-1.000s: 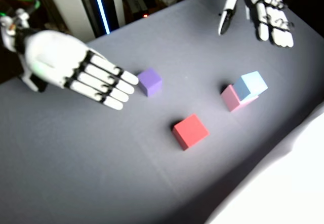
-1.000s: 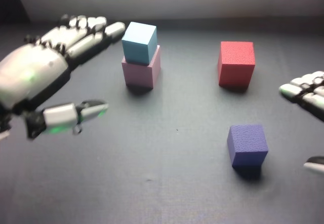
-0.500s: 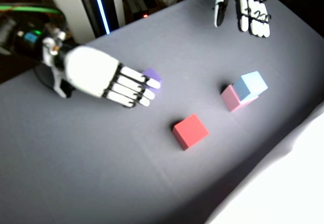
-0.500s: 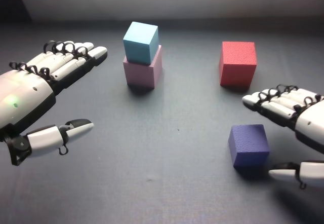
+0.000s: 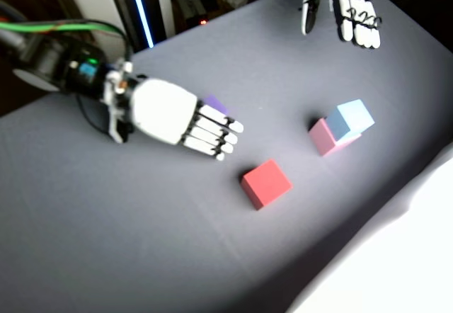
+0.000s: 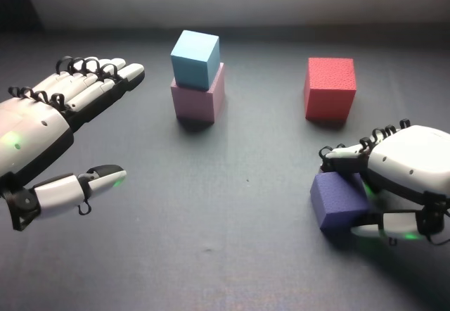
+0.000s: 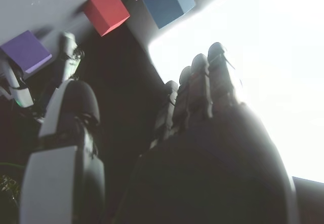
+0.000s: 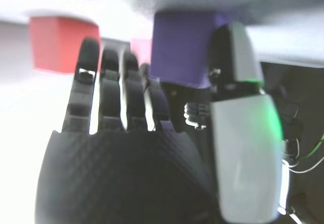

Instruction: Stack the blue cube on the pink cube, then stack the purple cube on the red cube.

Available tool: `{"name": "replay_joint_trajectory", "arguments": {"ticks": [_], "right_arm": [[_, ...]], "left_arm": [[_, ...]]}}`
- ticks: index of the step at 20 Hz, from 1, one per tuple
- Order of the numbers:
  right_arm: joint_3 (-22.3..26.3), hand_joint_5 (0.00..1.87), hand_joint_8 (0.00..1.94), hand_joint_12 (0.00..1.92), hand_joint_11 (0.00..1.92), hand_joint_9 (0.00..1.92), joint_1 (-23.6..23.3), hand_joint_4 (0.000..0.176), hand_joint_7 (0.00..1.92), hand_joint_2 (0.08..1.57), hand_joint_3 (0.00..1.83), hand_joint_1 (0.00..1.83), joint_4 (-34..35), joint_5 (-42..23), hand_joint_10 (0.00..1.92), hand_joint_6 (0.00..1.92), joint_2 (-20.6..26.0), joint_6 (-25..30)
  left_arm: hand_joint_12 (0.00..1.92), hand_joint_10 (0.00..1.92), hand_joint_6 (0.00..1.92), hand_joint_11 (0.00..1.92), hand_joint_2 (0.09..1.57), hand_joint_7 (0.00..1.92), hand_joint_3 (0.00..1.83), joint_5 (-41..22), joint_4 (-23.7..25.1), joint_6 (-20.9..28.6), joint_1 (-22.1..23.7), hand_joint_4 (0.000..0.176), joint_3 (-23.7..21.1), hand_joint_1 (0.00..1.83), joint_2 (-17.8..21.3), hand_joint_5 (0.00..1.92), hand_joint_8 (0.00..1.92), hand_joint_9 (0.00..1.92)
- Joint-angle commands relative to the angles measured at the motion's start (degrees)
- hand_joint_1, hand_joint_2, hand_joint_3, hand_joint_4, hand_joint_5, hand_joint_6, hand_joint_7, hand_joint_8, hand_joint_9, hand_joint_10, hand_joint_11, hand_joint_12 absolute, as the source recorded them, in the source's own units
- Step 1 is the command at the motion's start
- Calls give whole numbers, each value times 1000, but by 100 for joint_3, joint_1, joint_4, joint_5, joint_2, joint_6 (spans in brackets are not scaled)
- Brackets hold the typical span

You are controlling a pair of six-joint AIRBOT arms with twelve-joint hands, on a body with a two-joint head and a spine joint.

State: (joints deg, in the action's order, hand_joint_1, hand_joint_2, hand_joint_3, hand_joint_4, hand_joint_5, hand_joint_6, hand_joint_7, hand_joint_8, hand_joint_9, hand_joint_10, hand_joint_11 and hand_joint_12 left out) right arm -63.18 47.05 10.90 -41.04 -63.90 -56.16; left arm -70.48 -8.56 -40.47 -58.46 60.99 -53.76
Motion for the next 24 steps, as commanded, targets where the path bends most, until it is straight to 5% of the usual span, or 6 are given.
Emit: {"name": "replay_joint_trajectory", "arguments": {"ticks": [1,4,10,15,22,24], "right_arm": [[-19,737,1428,1864,796,849,-8,0,859,1221,0,1218,-51,-363,1550,1166,0,-21],[94,711,1921,1919,1299,1206,-69,0,1020,1256,9,1096,-188,-558,1906,1383,160,-21],[199,758,1939,1921,1474,1367,-314,0,1147,1238,0,1113,-216,-1141,1921,1317,665,-21],[-176,683,1636,1921,431,526,-782,0,692,1286,0,1150,10,-1079,1687,1305,558,-32],[-936,680,1594,1917,707,727,-1667,0,739,1266,1,1221,346,-334,1688,1231,63,-466],[-1191,790,1670,1921,308,365,-1854,0,554,1286,2,1173,448,-79,1577,1251,-122,-553]], "left_arm": [[0,0,0,0,1278,0,5,-782,-53,16,4,54,7,823,41,0,0,0],[0,0,0,0,1281,0,4,-850,-108,17,-74,62,-9,818,51,0,0,0],[0,0,0,0,1289,0,2,-833,-219,102,-224,51,-10,819,-34,0,0,0],[0,0,0,0,1292,0,2,-813,-282,198,-326,41,6,687,-165,0,0,0],[0,0,4,0,1300,0,0,-811,-378,350,-445,47,88,804,-365,19,0,0],[0,0,4,0,1304,0,1,-816,-397,379,-467,39,103,809,-415,22,0,0]]}}
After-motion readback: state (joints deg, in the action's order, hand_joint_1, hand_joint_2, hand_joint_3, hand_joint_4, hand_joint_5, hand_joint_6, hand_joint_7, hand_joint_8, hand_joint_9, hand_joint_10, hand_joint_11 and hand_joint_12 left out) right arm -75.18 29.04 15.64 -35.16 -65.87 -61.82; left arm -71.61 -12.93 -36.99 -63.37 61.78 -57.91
